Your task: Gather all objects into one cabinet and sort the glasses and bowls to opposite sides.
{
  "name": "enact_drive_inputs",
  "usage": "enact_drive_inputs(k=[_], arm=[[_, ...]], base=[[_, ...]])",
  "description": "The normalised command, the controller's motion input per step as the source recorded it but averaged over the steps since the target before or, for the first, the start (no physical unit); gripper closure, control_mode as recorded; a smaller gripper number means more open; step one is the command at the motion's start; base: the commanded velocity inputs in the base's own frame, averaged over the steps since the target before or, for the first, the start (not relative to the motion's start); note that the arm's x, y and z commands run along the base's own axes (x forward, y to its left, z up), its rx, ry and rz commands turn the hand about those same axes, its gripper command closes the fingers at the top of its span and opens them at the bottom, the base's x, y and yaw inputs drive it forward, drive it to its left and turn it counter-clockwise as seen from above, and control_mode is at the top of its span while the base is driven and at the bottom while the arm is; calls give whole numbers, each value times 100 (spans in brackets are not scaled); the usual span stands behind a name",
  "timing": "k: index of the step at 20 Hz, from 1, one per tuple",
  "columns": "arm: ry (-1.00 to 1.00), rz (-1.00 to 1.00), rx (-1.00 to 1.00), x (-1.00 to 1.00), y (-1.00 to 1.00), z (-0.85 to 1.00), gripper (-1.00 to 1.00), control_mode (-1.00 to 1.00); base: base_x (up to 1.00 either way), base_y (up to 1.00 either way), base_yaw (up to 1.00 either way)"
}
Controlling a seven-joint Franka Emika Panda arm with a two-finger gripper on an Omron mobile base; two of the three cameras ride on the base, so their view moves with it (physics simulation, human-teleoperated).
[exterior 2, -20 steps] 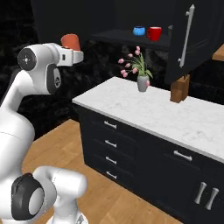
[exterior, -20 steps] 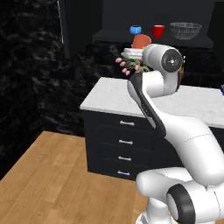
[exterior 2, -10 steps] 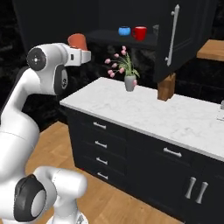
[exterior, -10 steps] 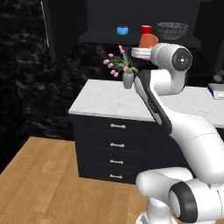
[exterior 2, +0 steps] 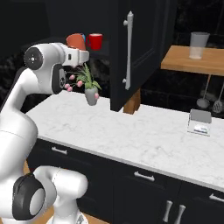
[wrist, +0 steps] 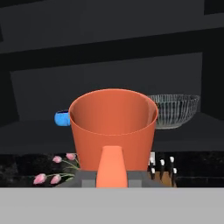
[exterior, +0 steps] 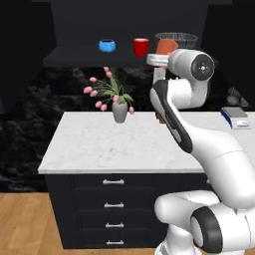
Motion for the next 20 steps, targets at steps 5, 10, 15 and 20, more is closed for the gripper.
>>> enact_drive_inputs(k=[5,10,15,20], arm=[[0,0,0,0,0,0,100,100],[0,0,0,0,0,0,100,100],[0,0,0,0,0,0,100,100],[0,0,0,0,0,0,100,100]], base=[[2,0,0],[37,38,-2],[76,89,-13],[48,35,-9]])
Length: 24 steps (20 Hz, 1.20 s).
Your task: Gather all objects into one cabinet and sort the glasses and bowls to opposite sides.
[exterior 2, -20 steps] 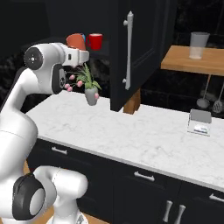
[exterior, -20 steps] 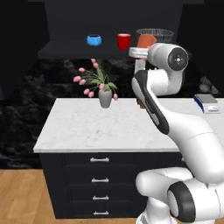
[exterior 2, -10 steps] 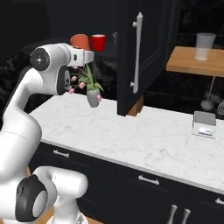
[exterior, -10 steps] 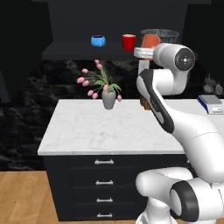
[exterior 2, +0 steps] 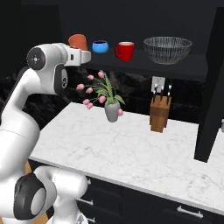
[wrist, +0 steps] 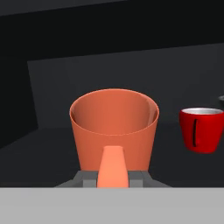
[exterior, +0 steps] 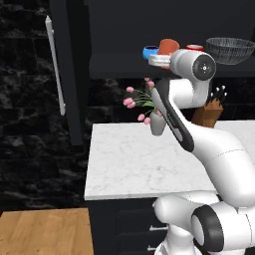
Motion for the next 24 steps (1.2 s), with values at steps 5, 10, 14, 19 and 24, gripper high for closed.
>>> enact_drive_inputs(k=[5,10,14,19,24], arm=[[0,0,0,0,0,0,100,100],[0,0,0,0,0,0,100,100],[0,0,0,0,0,0,100,100],[0,0,0,0,0,0,100,100],[0,0,0,0,0,0,100,100]], base=[[55,2,-3],[82,0,-5],[9,0,0],[0,0,0],[0,0,0]])
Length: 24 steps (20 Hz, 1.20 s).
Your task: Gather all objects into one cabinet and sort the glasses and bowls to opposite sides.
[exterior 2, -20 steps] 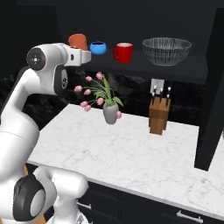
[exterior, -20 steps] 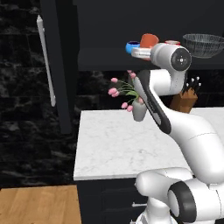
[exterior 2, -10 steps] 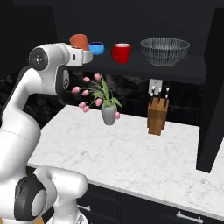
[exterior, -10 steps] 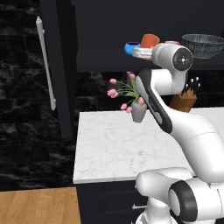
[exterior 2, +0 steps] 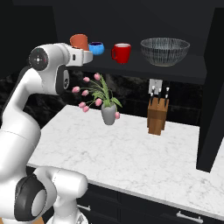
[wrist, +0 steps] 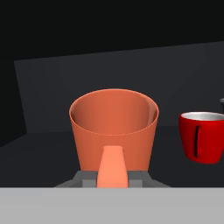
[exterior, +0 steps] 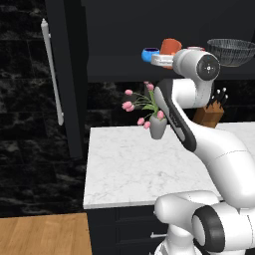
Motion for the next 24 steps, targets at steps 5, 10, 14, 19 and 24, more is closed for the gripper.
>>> enact_drive_inputs(k=[5,10,14,19,24], arm=[[0,0,0,0,0,0,100,100],[0,0,1,0,-1,23,100,-100],[0,0,0,0,0,31,100,-100],[0,0,0,0,0,4,100,-100],[3,1,-1,-13,0,-1,100,-100]], base=[[0,0,0],[0,0,0],[0,0,0],[0,0,0],[0,0,0]])
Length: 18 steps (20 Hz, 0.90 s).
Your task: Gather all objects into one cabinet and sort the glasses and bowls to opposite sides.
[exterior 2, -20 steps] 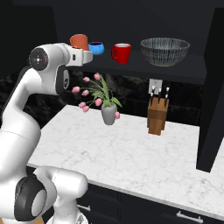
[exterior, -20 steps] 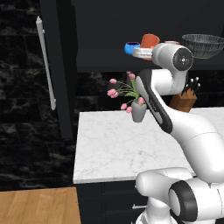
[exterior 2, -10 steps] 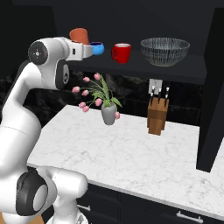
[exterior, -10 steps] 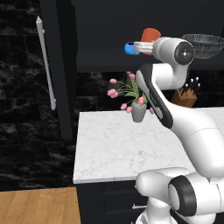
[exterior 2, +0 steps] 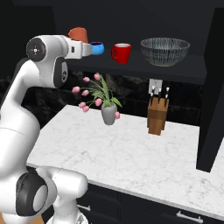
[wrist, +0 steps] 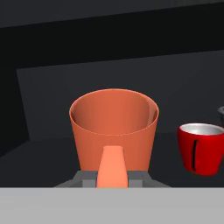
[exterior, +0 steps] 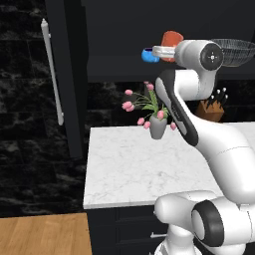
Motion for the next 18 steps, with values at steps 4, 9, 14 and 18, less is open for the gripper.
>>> enact_drive_inputs(k=[4,9,14,18], arm=[[7,1,-3,-27,0,-8,100,-100],[7,1,-4,-8,0,-2,100,-100],[5,0,-1,2,2,-2,100,-100],[8,0,-2,15,10,-22,100,-100]], base=[[0,0,0],[0,0,0],[0,0,0],[0,0,0]])
